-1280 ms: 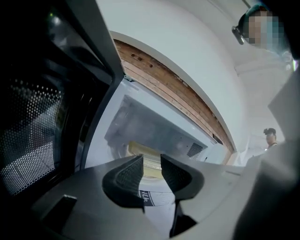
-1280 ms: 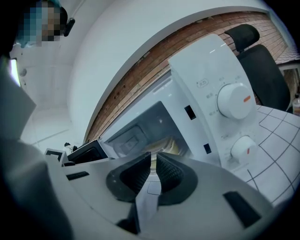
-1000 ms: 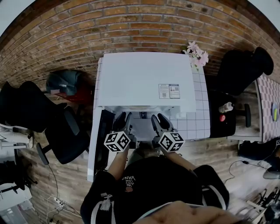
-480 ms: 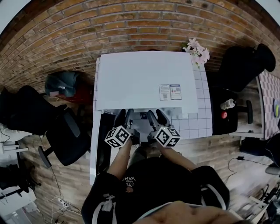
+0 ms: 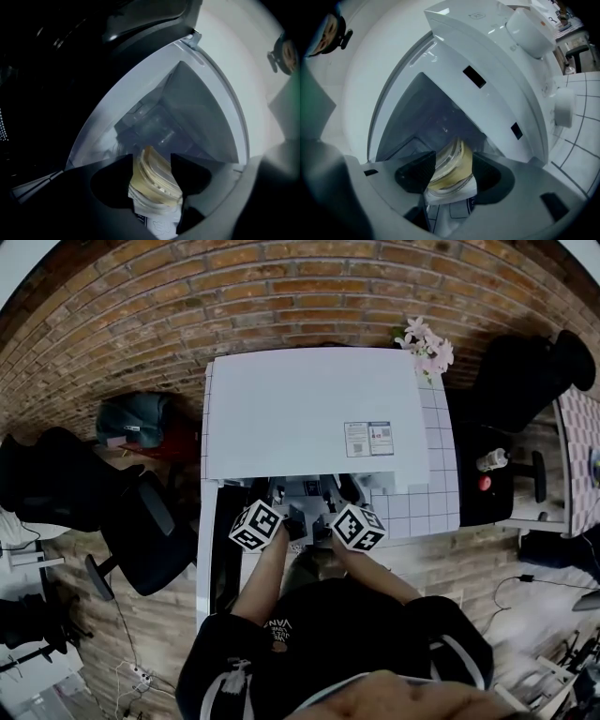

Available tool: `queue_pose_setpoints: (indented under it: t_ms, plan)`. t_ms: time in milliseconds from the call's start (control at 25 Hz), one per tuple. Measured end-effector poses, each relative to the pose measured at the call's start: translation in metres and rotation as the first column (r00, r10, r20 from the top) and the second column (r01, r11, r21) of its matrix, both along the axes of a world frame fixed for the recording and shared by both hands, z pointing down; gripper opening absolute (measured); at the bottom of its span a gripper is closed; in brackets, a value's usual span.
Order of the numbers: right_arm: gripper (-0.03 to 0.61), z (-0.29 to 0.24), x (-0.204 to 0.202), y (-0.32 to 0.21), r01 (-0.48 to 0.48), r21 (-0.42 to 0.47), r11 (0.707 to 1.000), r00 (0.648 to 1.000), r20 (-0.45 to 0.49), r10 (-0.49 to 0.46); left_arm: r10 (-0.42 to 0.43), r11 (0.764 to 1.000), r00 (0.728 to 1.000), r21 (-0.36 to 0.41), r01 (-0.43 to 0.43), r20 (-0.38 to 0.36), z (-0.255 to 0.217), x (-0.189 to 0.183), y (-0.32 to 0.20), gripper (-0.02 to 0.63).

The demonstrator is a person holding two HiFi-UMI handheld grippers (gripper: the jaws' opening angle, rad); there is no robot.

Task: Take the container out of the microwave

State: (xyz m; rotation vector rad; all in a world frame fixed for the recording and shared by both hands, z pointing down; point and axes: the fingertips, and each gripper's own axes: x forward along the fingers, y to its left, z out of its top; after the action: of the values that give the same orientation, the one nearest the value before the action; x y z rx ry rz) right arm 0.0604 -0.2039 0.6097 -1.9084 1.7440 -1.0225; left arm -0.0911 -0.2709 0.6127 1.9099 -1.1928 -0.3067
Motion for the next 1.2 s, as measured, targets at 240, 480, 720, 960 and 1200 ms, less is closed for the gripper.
queue_pose_setpoints:
  t_ms: [240, 480, 720, 960, 1200]
  plan:
    - [0.218, 0.006, -0.001, -0.006, -0.029, -0.001, 1.000, 0.999, 0.043, 0.029, -0.019, 1.000, 1.000, -0.015, 0.019, -0.001, 0.008, -0.004, -0.010, 0.244]
    - [0.218, 0.007, 0.004, -0.013, -0.063, 0.007, 0.998, 0.996, 0.069, 0.062, -0.014, 1.000, 1.000, -0.010, 0.014, -0.005, 0.005, -0.005, -0.018, 0.244]
    - [0.218, 0.004, 0.001, -0.020, -0.064, 0.023, 0.998, 0.995, 0.084, 0.062, -0.003, 1.000, 1.000, -0.011, 0.003, -0.009, 0.004, -0.001, -0.025, 0.244]
    - [0.218, 0.006, -0.001, -0.024, -0.063, 0.021, 0.998, 0.995, 0.074, 0.061, 0.010, 1.000, 1.000, -0.013, -0.010, -0.004, 0.006, 0.000, -0.030, 0.245]
    - [0.218, 0.006, 0.003, -0.030, -0.068, 0.041, 0.997, 0.997, 0.051, 0.066, 0.050, 0.999, 0.998, -0.020, -0.050, 0.024, 0.013, 0.005, -0.032, 0.244]
